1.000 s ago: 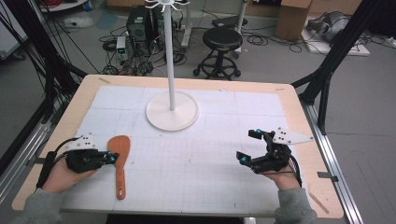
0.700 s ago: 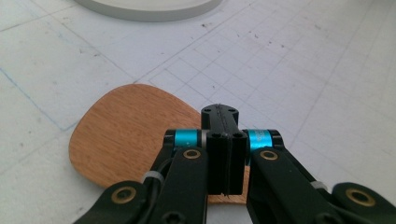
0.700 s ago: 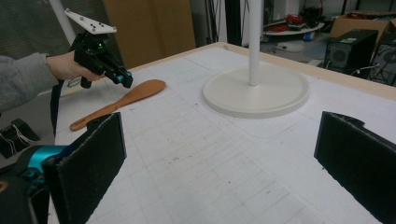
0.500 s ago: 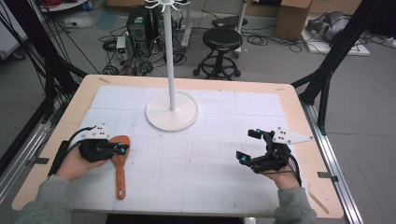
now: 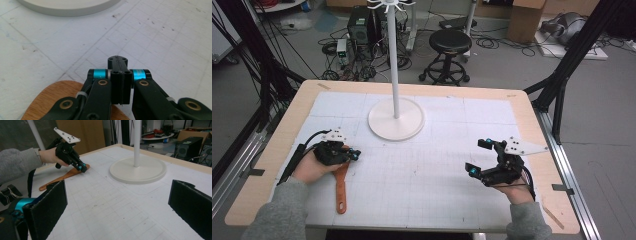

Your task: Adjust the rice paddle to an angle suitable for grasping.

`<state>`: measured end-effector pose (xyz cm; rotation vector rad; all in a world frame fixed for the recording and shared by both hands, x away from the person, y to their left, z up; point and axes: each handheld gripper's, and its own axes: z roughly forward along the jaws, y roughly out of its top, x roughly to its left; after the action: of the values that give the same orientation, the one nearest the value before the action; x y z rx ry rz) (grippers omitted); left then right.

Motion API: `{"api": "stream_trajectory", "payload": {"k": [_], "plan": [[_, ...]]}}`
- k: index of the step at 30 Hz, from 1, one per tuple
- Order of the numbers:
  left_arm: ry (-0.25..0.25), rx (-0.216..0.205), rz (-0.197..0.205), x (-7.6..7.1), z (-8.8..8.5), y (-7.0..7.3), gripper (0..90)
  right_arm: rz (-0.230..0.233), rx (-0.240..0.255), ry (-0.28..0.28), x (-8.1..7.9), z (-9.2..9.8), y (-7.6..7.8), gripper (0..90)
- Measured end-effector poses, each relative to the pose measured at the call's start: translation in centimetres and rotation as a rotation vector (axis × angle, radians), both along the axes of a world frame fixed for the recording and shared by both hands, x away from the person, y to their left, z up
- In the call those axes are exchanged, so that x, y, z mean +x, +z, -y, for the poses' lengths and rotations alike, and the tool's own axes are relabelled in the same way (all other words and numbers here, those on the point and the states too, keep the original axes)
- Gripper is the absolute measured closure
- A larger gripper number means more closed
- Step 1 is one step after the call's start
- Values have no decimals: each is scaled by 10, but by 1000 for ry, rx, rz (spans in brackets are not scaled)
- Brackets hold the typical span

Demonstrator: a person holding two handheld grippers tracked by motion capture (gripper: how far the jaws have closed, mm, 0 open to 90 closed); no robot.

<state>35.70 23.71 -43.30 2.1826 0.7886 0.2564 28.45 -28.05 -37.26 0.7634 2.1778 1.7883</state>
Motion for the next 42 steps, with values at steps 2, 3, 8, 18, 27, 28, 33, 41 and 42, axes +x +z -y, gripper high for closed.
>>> {"api": "stream_trajectory", "payload": {"k": [2, 3, 8, 18, 27, 28, 33, 41, 42], "plan": [[20, 0, 4, 3, -2, -1, 897, 2, -2, 2, 0, -1, 0, 10], [24, 5, 3, 4, -3, -2, 897, 2, -2, 3, 0, -1, 0, 10], [49, 25, -4, 10, -7, -6, 897, -1, -2, 0, 1, 0, -1, 10], [44, 63, 2, 7, -15, -4, 898, -4, -7, 1, -1, -1, -1, 10], [56, 33, -1, -7, -34, -6, 898, 0, -7, 0, -2, 1, -2, 10], [59, 35, -4, -9, -37, -6, 898, -4, -8, 0, -2, 1, -2, 10], [63, 51, -14, -19, -46, -4, 897, -10, -24, 11, -1, -3, -3, 10], [55, 31, -2, -35, -56, -6, 898, -7, -24, 16, -1, -5, -2, 10], [54, 21, 3, -38, -57, -7, 898, -7, -24, 15, -1, -4, -2, 10]]}}
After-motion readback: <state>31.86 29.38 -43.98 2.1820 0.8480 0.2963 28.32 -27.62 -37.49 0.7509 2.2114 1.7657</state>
